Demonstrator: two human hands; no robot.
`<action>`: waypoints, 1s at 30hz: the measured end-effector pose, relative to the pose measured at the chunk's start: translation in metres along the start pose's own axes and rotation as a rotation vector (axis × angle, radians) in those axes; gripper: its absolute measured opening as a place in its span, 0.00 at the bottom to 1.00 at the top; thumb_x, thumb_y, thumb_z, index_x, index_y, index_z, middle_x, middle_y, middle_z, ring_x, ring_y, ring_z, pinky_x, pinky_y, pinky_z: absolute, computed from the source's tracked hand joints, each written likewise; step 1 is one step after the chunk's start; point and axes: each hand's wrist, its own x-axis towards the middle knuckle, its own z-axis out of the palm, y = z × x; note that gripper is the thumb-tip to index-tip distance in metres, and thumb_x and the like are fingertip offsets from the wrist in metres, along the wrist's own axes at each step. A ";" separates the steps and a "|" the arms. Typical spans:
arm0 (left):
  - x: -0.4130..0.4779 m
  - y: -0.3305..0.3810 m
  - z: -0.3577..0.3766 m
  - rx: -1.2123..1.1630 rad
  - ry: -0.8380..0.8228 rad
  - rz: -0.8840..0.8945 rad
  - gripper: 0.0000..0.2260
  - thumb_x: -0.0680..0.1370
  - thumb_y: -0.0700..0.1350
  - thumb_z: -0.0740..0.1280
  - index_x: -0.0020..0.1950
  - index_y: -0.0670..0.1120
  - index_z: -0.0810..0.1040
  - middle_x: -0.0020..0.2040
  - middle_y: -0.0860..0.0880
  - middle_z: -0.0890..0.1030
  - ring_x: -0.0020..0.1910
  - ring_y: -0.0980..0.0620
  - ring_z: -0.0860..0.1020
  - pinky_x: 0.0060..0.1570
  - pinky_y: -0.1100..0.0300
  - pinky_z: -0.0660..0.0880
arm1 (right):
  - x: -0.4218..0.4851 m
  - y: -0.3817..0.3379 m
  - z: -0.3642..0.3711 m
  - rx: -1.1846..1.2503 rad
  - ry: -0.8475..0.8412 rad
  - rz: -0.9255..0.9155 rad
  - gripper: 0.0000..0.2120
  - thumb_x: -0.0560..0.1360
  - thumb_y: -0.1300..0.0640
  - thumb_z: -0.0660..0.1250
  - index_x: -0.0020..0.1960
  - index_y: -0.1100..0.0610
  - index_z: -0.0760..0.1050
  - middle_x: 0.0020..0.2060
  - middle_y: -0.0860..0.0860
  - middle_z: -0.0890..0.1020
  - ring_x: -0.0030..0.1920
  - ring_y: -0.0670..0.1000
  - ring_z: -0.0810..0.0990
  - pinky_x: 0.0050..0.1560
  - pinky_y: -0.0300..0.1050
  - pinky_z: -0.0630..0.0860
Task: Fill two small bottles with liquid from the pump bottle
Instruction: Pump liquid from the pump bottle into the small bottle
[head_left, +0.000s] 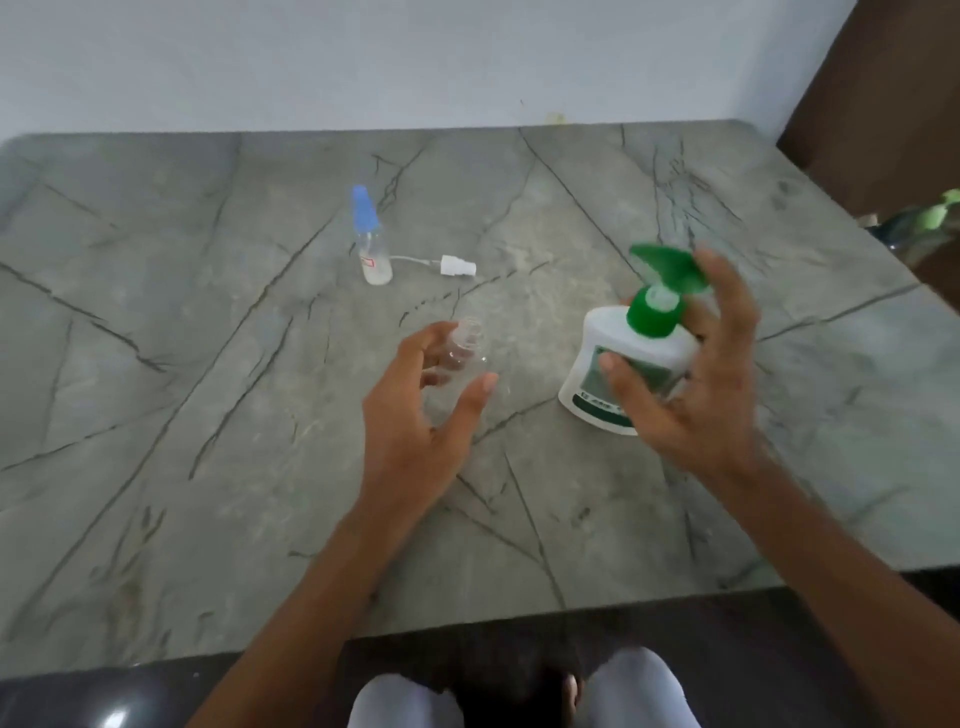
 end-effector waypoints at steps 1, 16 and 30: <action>-0.003 -0.003 0.000 -0.001 0.020 0.049 0.18 0.75 0.49 0.71 0.62 0.48 0.72 0.52 0.54 0.80 0.51 0.55 0.80 0.50 0.60 0.78 | 0.002 0.001 0.003 0.027 0.007 -0.020 0.38 0.71 0.59 0.75 0.73 0.53 0.56 0.66 0.29 0.63 0.57 0.51 0.80 0.46 0.45 0.82; -0.013 0.003 -0.001 -0.020 0.046 0.159 0.17 0.78 0.51 0.66 0.65 0.49 0.72 0.54 0.57 0.80 0.51 0.68 0.77 0.45 0.74 0.75 | 0.014 -0.012 0.006 0.200 0.028 0.002 0.43 0.66 0.64 0.78 0.73 0.48 0.60 0.46 0.47 0.81 0.38 0.50 0.83 0.37 0.46 0.82; 0.061 -0.033 0.000 0.009 -0.077 0.332 0.16 0.78 0.52 0.62 0.66 0.52 0.73 0.55 0.57 0.80 0.54 0.56 0.79 0.48 0.67 0.75 | 0.068 0.003 0.015 0.009 -0.292 -0.079 0.40 0.62 0.52 0.81 0.66 0.35 0.63 0.42 0.44 0.85 0.38 0.45 0.84 0.37 0.36 0.80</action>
